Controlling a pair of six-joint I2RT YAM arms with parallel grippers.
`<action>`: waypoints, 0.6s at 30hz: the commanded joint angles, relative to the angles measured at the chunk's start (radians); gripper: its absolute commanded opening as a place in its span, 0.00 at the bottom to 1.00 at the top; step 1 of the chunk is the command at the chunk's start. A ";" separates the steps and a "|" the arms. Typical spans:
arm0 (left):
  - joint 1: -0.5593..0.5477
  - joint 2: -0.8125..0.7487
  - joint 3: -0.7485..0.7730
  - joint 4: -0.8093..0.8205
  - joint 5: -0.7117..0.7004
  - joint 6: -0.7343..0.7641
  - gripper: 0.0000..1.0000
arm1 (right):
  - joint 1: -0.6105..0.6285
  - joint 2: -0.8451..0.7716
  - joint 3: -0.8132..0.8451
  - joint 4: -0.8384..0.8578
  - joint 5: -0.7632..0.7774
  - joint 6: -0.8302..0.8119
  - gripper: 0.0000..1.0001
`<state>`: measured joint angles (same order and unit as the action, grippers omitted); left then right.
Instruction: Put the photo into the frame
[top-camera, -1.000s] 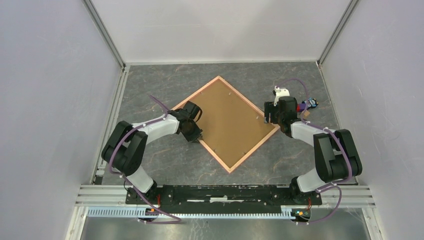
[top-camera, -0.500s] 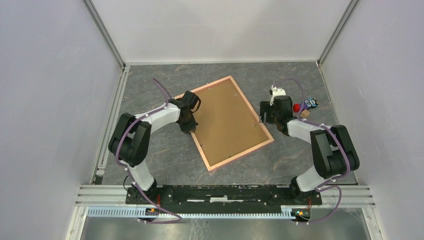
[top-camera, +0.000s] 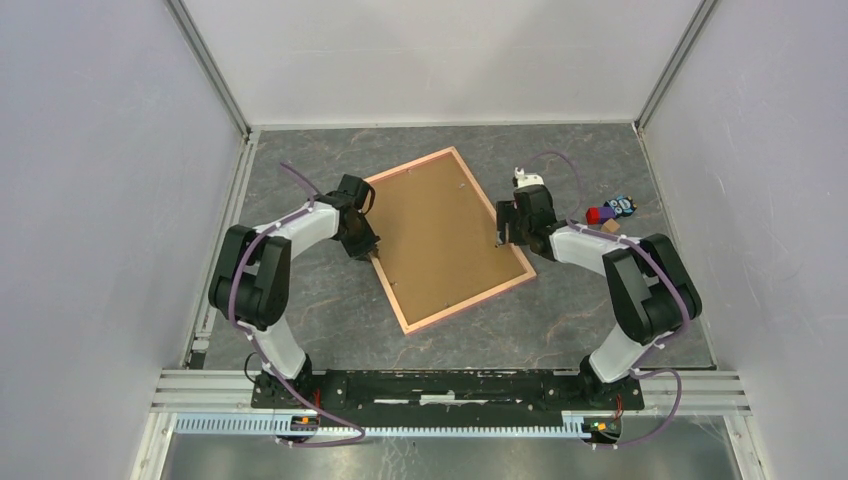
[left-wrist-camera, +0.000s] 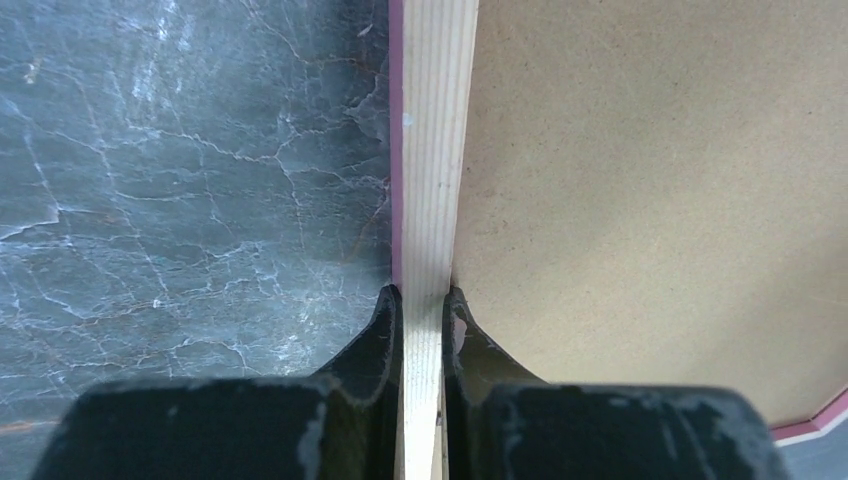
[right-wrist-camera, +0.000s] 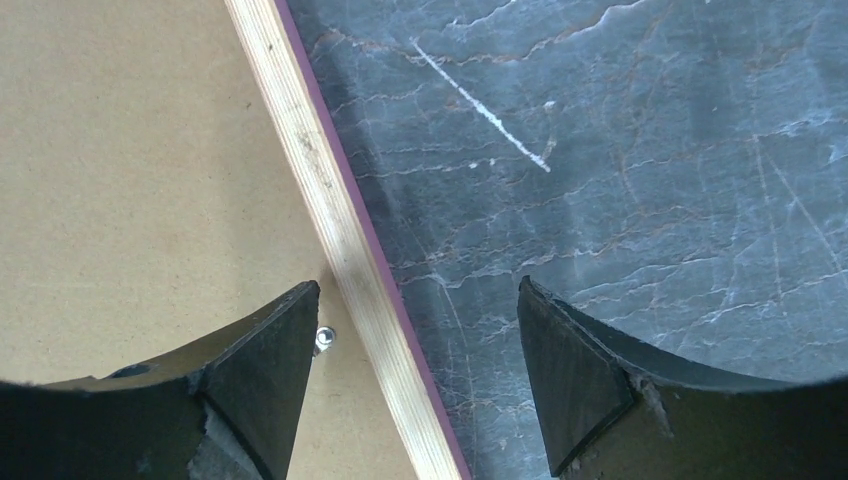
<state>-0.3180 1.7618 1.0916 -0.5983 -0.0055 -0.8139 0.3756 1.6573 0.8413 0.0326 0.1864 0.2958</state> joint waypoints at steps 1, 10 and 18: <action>0.035 0.035 -0.073 0.047 -0.009 -0.026 0.02 | 0.039 0.021 0.062 -0.031 0.045 0.024 0.78; 0.049 0.054 -0.085 0.065 0.036 -0.057 0.02 | 0.069 0.044 0.092 -0.104 0.081 0.021 0.77; 0.056 0.051 -0.090 0.065 0.026 -0.060 0.02 | 0.071 0.059 0.091 -0.129 0.053 0.007 0.73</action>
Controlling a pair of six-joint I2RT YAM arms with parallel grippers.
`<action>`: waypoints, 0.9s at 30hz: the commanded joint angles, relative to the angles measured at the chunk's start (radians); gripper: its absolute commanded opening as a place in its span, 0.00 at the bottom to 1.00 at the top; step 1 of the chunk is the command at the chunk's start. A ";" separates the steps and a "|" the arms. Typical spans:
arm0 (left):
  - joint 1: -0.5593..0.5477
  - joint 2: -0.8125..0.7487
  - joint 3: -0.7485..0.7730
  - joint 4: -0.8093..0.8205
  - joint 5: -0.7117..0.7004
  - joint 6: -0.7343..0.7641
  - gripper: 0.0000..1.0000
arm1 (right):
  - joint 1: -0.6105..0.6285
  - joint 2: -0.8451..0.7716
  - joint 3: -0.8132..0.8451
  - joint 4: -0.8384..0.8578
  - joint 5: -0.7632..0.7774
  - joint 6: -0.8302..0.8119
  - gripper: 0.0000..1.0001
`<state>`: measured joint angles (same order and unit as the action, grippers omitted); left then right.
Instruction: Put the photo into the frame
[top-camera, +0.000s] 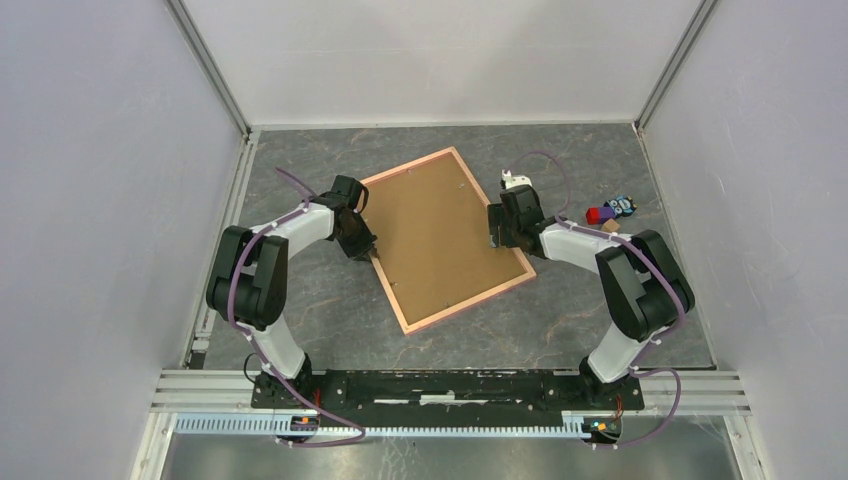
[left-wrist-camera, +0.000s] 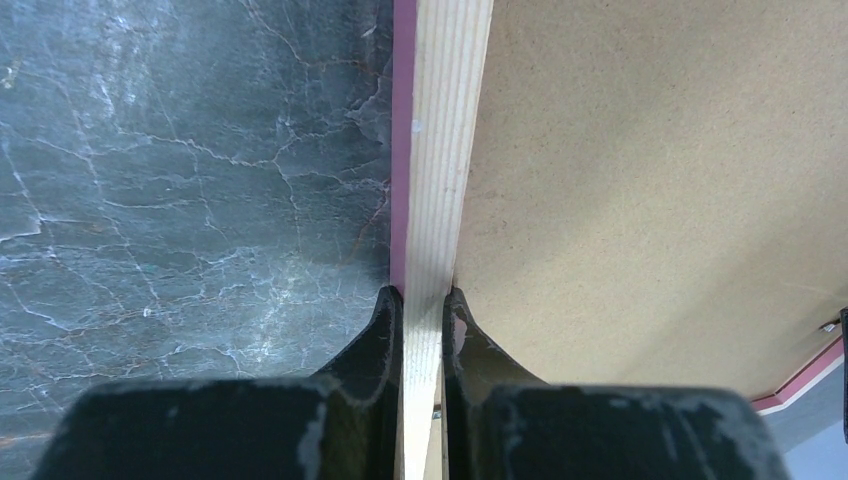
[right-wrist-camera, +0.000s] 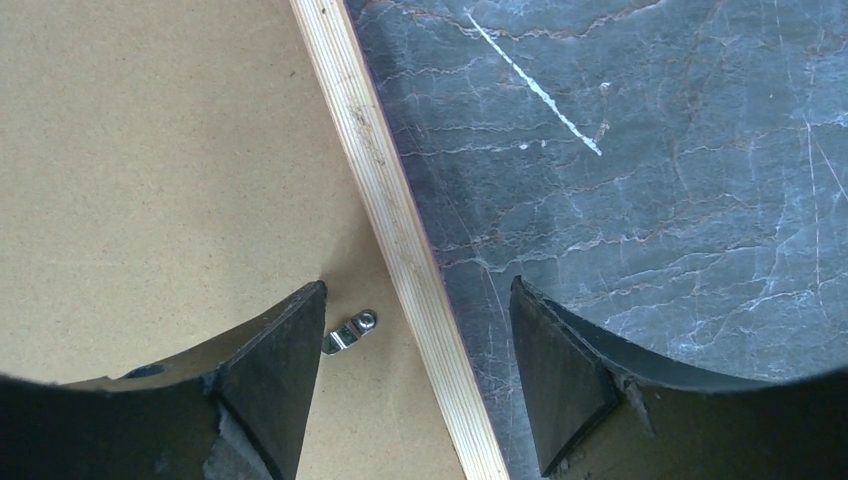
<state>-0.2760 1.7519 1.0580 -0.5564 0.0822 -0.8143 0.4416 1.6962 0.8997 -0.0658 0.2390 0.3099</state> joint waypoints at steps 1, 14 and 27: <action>0.015 0.061 -0.056 0.023 -0.062 -0.060 0.02 | 0.005 0.021 0.030 -0.031 -0.007 -0.006 0.72; 0.018 0.055 -0.059 0.023 -0.071 -0.060 0.02 | 0.004 -0.022 -0.021 -0.049 -0.011 -0.035 0.71; 0.018 0.058 -0.059 0.023 -0.075 -0.059 0.02 | 0.005 -0.062 -0.064 -0.039 -0.024 -0.055 0.68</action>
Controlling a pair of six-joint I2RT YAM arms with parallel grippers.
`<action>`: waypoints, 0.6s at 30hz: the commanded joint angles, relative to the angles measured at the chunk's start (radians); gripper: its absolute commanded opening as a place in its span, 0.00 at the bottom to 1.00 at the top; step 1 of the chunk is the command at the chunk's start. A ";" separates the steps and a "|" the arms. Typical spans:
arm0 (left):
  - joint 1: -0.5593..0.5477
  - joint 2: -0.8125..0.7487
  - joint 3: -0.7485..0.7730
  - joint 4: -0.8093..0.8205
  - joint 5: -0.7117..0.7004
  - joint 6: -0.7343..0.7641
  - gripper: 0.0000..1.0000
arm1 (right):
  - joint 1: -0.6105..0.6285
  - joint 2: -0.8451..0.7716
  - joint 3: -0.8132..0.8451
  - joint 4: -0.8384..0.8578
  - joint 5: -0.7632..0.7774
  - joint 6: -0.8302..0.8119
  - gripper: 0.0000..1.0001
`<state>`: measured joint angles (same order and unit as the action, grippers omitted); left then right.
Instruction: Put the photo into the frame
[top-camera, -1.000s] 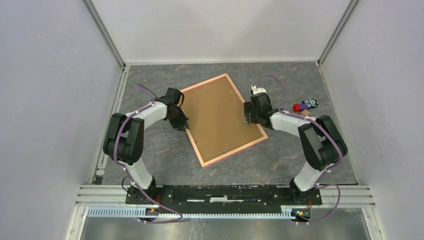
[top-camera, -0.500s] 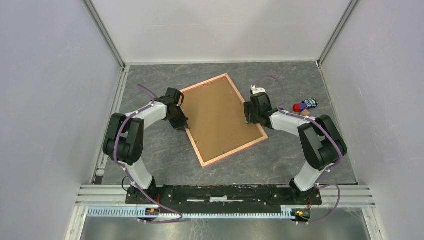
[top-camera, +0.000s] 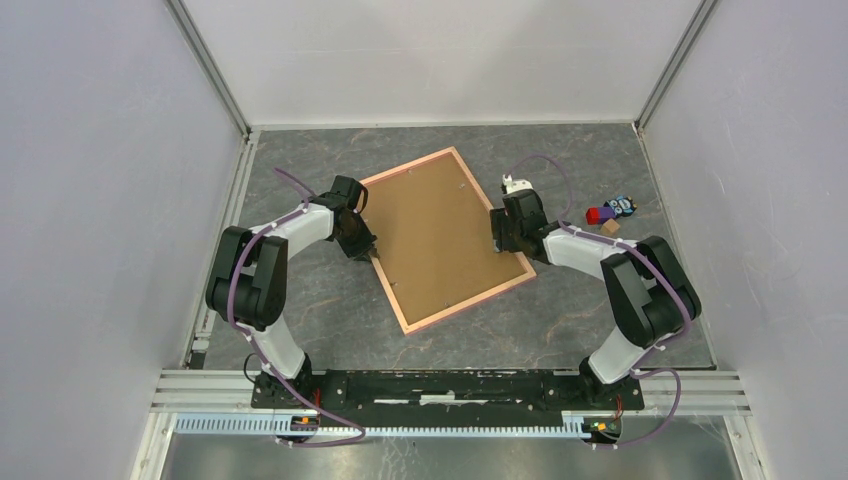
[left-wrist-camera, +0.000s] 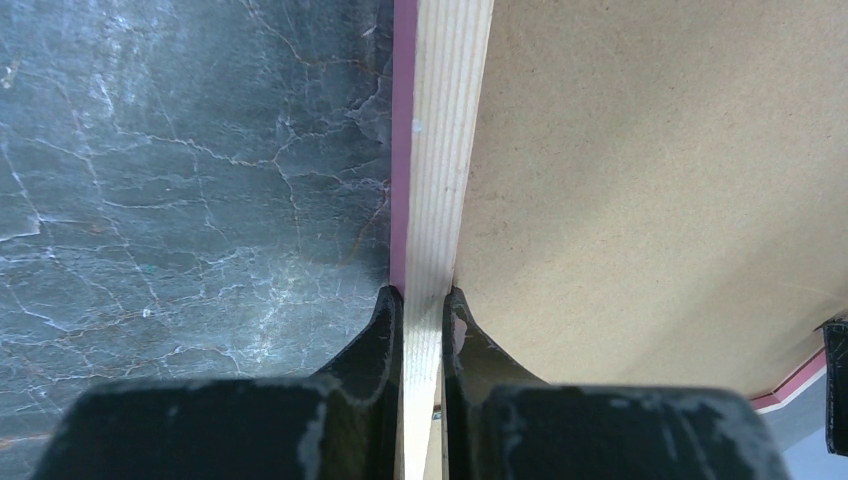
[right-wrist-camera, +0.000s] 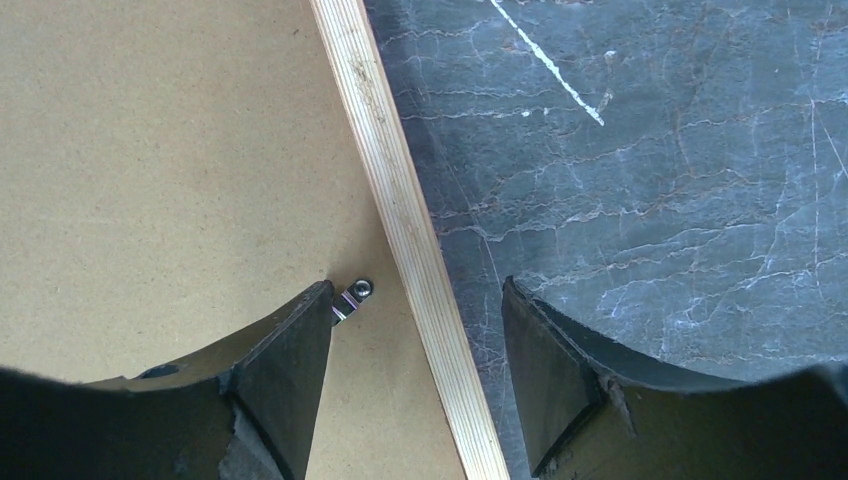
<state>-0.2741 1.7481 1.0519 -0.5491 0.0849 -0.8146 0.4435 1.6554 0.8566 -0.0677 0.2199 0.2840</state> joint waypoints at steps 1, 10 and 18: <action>0.016 0.062 -0.053 0.016 -0.077 -0.058 0.02 | 0.003 -0.018 -0.021 -0.035 -0.005 -0.033 0.68; 0.018 0.059 -0.052 0.015 -0.079 -0.054 0.02 | 0.000 -0.006 -0.011 -0.054 0.003 -0.071 0.59; 0.018 0.060 -0.050 0.017 -0.079 -0.051 0.02 | -0.005 0.009 -0.008 -0.041 -0.010 -0.095 0.43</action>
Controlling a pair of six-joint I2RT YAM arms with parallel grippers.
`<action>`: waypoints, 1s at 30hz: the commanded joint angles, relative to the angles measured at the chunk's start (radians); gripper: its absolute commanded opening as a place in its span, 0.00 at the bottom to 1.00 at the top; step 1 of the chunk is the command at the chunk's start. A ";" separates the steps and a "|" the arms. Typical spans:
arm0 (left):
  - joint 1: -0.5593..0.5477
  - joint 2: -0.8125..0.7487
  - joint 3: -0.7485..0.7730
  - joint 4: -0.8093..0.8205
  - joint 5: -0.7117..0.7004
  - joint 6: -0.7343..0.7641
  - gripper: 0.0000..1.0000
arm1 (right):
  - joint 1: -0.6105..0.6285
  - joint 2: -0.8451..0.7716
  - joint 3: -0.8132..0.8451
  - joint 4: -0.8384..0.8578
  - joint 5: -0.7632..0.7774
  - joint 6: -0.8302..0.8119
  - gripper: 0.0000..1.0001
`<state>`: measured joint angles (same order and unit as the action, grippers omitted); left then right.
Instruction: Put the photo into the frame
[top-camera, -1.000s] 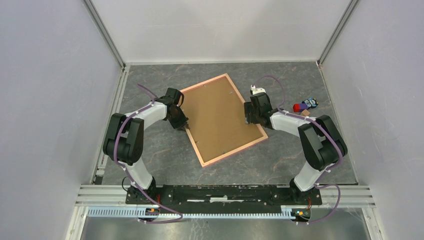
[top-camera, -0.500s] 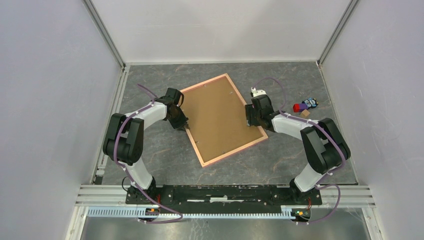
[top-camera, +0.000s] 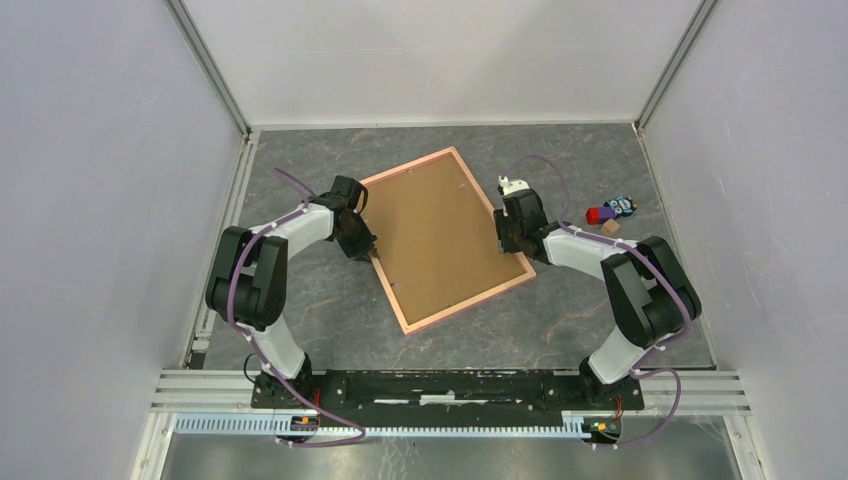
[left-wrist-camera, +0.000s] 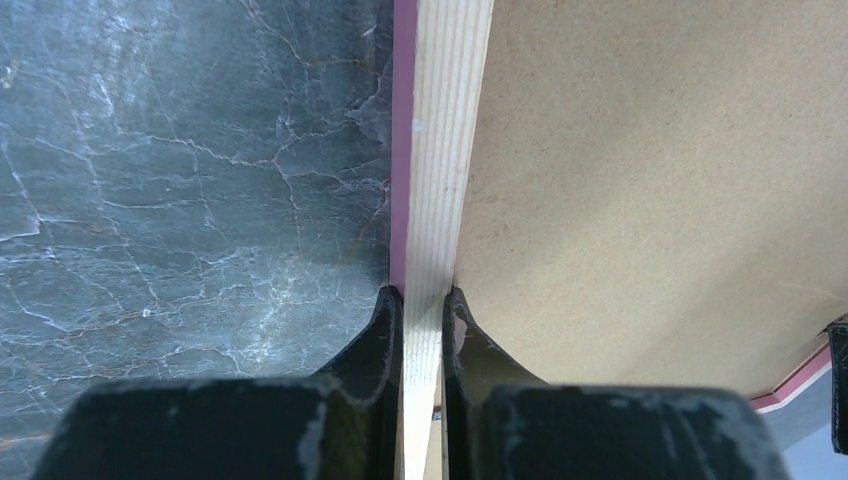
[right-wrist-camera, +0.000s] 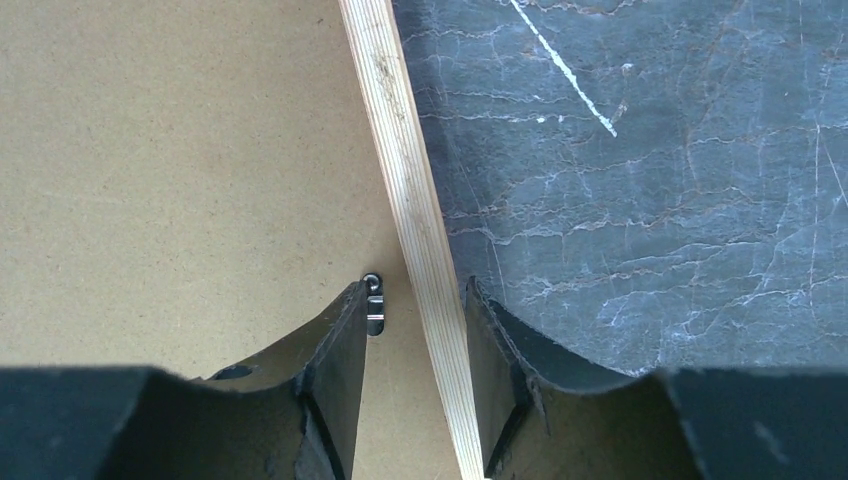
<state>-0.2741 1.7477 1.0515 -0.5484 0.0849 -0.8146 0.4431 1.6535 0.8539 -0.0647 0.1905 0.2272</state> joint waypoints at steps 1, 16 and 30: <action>0.017 0.059 -0.050 0.017 -0.079 -0.051 0.02 | -0.006 0.010 -0.006 -0.043 0.018 -0.040 0.42; 0.018 0.056 -0.048 0.018 -0.081 -0.043 0.02 | -0.011 0.059 0.011 -0.018 -0.021 -0.071 0.22; 0.013 0.043 -0.041 0.039 -0.081 0.015 0.02 | -0.015 -0.040 -0.066 0.109 -0.068 -0.077 0.53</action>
<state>-0.2733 1.7466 1.0515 -0.5476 0.0849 -0.8135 0.4309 1.6550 0.8501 -0.0414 0.1566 0.1547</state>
